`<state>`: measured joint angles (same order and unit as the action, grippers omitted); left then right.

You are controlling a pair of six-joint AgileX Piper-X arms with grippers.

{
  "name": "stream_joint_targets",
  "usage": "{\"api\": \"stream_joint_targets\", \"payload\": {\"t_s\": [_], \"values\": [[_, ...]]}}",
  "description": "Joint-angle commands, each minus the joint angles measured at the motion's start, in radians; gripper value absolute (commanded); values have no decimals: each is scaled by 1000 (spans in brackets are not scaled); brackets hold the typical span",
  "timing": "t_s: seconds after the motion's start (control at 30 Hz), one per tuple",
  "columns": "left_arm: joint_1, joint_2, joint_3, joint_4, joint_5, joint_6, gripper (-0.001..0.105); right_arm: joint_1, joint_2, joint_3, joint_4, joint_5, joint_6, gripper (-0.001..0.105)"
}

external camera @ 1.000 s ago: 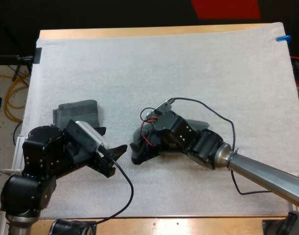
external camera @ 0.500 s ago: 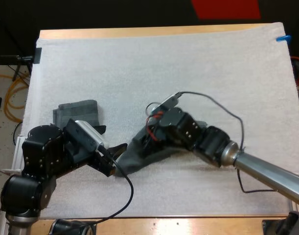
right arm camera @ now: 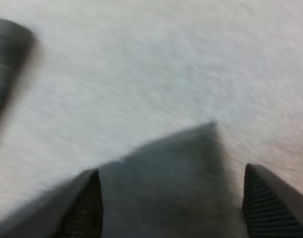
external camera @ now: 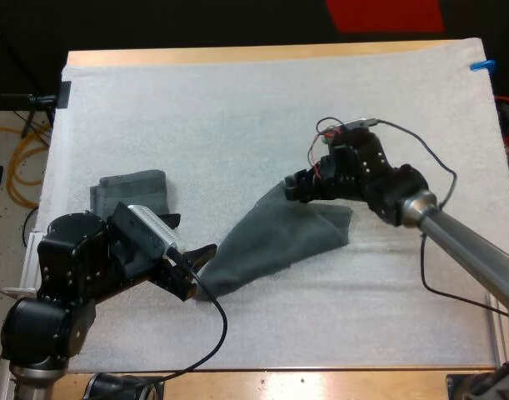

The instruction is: Pick towel from pile fold and stack

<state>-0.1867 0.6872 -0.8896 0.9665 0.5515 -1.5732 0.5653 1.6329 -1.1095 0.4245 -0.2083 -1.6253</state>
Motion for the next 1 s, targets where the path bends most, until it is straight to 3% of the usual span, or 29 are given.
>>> {"api": "stream_joint_targets", "payload": {"t_s": [0.0, 0.3, 0.57, 0.73, 0.97], "values": [[-5, -2, -5, 8, -2, -1, 71, -16, 23, -25, 6, -21, -32, 59], [-5, -2, -5, 8, -2, -23, 71, -27, 210, -193, 23, -29, -64, 59], [-5, -2, -5, 54, -2, -22, 71, -27, 366, -384, 220, -37, -84, 59], [-5, -2, -5, 103, -2, -22, 71, -24, 396, -423, 261, -39, -106, 59], [-5, -2, -5, 169, -2, -22, 71, -13, 432, -428, 284, -120, -107, 59]]}}
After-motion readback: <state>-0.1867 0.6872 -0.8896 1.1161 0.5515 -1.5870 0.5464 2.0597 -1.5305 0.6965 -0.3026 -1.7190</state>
